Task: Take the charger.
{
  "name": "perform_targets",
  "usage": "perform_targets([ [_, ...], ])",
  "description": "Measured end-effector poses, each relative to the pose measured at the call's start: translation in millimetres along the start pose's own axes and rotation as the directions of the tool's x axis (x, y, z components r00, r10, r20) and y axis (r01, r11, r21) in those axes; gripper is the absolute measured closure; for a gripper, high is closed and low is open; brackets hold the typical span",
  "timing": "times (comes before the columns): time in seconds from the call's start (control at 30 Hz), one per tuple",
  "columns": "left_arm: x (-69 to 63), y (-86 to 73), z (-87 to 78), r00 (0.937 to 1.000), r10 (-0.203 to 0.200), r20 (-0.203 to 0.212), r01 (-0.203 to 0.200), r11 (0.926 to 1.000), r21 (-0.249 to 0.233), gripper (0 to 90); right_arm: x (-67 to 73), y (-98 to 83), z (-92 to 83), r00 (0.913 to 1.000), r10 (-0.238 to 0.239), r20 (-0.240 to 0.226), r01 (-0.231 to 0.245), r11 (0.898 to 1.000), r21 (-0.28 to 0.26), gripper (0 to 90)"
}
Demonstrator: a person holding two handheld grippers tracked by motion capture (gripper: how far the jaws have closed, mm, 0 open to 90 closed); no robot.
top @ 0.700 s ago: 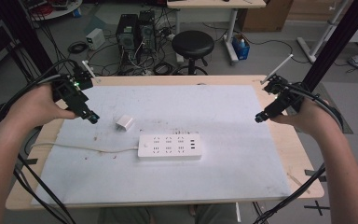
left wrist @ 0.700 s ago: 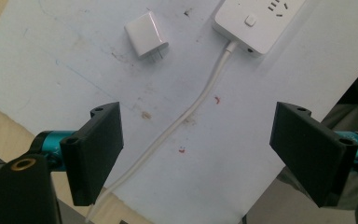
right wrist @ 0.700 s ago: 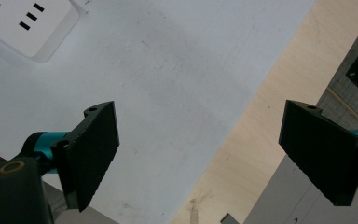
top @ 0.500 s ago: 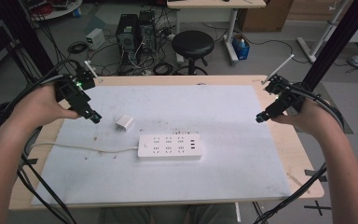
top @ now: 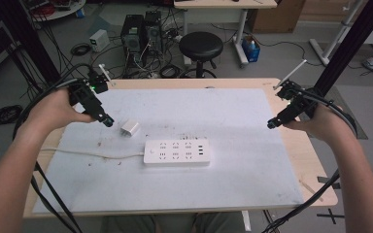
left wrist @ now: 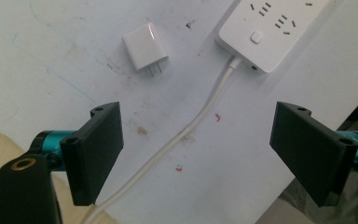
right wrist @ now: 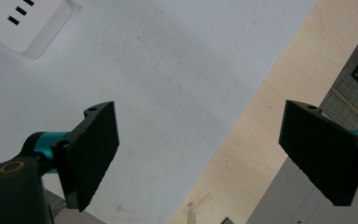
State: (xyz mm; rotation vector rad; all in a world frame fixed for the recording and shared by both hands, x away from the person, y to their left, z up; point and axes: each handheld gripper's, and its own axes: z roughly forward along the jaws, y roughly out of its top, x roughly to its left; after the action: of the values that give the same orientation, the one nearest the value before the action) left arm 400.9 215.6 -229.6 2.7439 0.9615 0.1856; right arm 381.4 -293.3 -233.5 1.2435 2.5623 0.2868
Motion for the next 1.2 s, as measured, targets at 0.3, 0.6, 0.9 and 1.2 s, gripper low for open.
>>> perform_targets([
  [0.3,9.0,14.0,33.8,0.9967,-0.082,0.003,0.082,0.9966,-0.01,17.2,1.6,0.8,5.2,0.9999,-0.014,-0.003,0.014,1.0,-0.004,11.5],
  [0.6,18.0,29.1,77.1,0.9793,-0.202,-0.009,0.202,0.9789,0.03,17.2,0.4,-1.4,12.6,0.9998,-0.013,-0.014,0.013,1.0,-0.003,11.5],
  [0.9,32.7,37.3,118.6,0.9654,-0.26,-0.014,0.261,0.9621,0.08,17.3,-2.3,-3.5,17.3,0.9997,-0.013,-0.02,0.013,1.0,-0.005,11.5],
  [1.2,43.2,40.7,154.6,0.9481,-0.315,-0.042,0.318,0.9369,0.146,17.2,-5.9,-6.7,23.6,0.9997,-0.009,-0.025,0.009,1.0,0.002,11.5],
])
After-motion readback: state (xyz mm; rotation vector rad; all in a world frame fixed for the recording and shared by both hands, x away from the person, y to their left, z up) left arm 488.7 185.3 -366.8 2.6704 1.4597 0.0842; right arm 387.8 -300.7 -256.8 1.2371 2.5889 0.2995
